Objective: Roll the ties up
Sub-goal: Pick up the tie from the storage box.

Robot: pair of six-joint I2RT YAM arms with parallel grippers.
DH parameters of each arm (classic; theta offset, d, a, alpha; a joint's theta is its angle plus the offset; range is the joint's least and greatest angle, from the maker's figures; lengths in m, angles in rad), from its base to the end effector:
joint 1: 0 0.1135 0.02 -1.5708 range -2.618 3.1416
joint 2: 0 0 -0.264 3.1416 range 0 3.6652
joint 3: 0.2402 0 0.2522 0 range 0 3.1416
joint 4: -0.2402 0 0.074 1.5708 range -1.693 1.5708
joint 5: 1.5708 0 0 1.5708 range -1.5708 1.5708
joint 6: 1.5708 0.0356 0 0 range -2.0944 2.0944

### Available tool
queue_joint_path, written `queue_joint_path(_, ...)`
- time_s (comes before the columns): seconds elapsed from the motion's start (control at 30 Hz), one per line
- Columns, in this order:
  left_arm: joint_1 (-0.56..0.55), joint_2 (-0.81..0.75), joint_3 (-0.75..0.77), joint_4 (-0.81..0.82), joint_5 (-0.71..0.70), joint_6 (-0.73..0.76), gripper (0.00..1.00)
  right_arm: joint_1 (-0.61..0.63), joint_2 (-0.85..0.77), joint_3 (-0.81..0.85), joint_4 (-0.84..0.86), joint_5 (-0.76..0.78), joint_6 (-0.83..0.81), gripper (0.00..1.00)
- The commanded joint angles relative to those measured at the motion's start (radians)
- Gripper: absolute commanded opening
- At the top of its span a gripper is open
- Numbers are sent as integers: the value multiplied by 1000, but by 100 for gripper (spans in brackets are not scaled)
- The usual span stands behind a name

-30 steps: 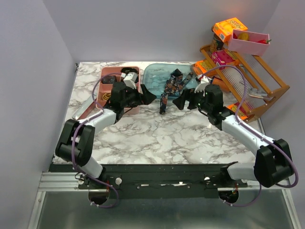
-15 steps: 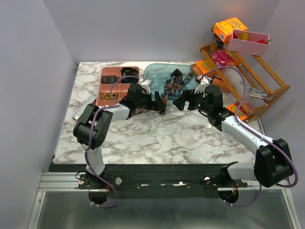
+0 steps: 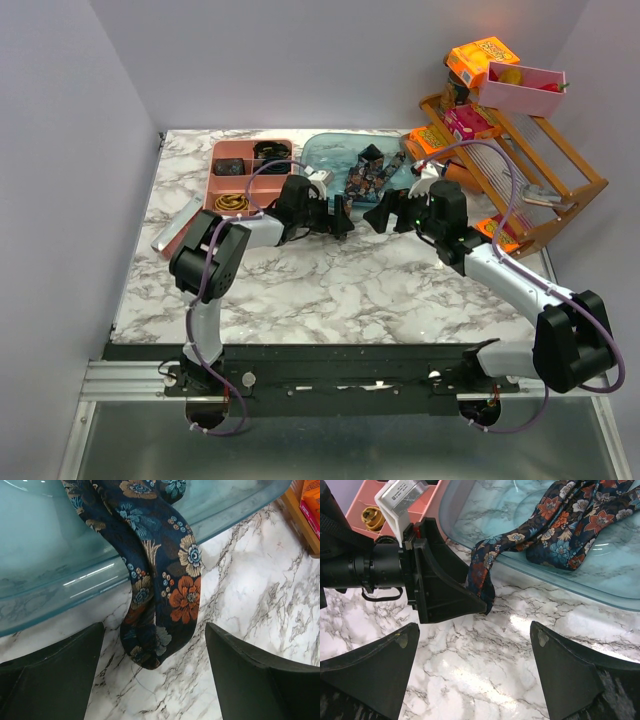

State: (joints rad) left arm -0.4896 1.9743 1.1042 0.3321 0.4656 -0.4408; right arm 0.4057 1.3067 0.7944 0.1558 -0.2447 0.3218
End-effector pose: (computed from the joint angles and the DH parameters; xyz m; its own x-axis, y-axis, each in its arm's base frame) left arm 0.3617 -0.2108 0.1535 -0.7335 -0.0412 -0.6785 0.4948 0.6520 -0.5745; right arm 0.2683 0.1246 0.2627 -0.4913 0.1230 -0.8623 -0.4597 0.8043 0.3766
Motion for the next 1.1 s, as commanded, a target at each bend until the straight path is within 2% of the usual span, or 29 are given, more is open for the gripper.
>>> queue_joint_path(0.0, -12, 32, 31, 21, -31, 16, 89, -1, 5, -12, 4, 12, -6, 100)
queue_joint_path(0.07, -12, 38, 39, 22, -39, 19, 88, 1, 9, -12, 4, 2, -6, 100)
queue_joint_path(0.17, -12, 38, 40, 28, -35, 20, 79, -1, 17, -12, 4, -4, -3, 100)
queue_joint_path(0.27, -12, 34, 29, 41, -16, 22, 67, -1, 19, -11, 4, -11, -3, 100)
queue_joint_path(0.3, -12, 34, 28, 42, -12, 24, 59, -1, 20, -9, 4, -11, -1, 100)
queue_joint_path(0.43, -12, 29, 11, 53, 11, 25, 48, -1, 28, -4, 4, -28, -1, 100)
queue_joint_path(0.8, -36, -90, -90, 4, -1, 34, 48, -1, 94, -3, 54, -126, 57, 100)
queue_joint_path(1.07, -98, -250, -164, -154, -105, 94, 48, -1, 190, 49, 79, -168, 157, 100)
